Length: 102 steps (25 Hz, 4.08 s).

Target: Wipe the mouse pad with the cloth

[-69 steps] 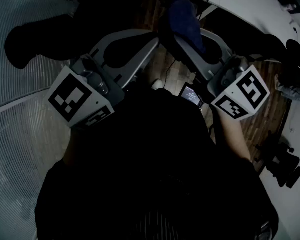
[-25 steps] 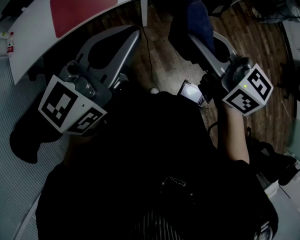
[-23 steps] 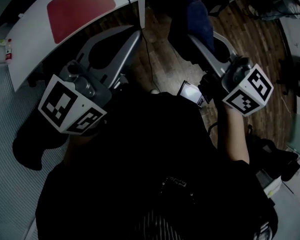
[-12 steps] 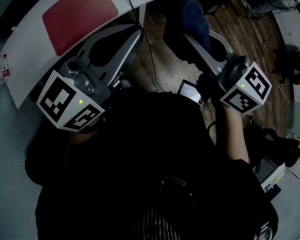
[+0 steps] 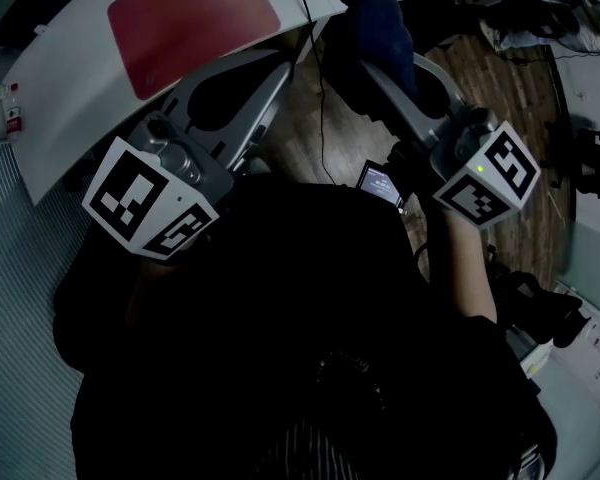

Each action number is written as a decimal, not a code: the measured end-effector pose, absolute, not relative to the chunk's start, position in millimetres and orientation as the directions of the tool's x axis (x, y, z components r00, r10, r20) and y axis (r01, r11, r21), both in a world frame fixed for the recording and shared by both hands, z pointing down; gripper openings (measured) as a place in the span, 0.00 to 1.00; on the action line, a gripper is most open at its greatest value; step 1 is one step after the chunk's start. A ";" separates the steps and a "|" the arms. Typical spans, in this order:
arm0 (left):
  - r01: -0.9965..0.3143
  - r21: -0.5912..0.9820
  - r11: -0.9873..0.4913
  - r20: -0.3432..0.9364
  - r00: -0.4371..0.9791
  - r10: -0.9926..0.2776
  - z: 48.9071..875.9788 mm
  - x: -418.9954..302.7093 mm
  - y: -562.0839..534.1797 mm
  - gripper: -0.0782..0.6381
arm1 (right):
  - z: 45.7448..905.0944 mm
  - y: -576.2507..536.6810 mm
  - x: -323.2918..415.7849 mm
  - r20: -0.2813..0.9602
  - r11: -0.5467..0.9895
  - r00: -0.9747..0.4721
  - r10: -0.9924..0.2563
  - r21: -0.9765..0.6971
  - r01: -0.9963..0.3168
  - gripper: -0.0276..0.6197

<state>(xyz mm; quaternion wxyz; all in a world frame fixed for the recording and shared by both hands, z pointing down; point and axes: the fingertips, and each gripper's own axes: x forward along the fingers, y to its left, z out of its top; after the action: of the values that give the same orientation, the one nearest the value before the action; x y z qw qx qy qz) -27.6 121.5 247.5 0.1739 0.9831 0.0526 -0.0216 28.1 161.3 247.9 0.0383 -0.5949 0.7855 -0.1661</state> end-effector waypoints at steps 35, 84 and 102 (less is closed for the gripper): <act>-0.366 0.336 -0.868 0.032 0.925 -0.378 205.8 -63.6 68.4 0.12 | 174.2 55.9 24.8 0.128 0.621 -0.666 -0.735 -0.270 -0.736 0.14; -0.576 0.428 -0.697 0.481 0.798 -0.364 316.8 -4.4 -6.2 0.12 | 309.8 -31.5 151.6 0.376 0.486 -0.690 -0.618 -0.507 -0.712 0.14; -0.553 0.413 -0.723 0.778 0.627 -0.034 523.0 -14.7 -12.3 0.12 | 461.9 -42.4 124.9 0.624 0.524 -0.664 -0.412 -0.433 -0.733 0.14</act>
<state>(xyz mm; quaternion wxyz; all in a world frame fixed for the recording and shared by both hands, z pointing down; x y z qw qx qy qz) -14.7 -12.3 523.0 0.3283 0.8400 -0.1747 0.3951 124.9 -42.4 461.9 -0.2295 -0.3399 0.8423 -0.3497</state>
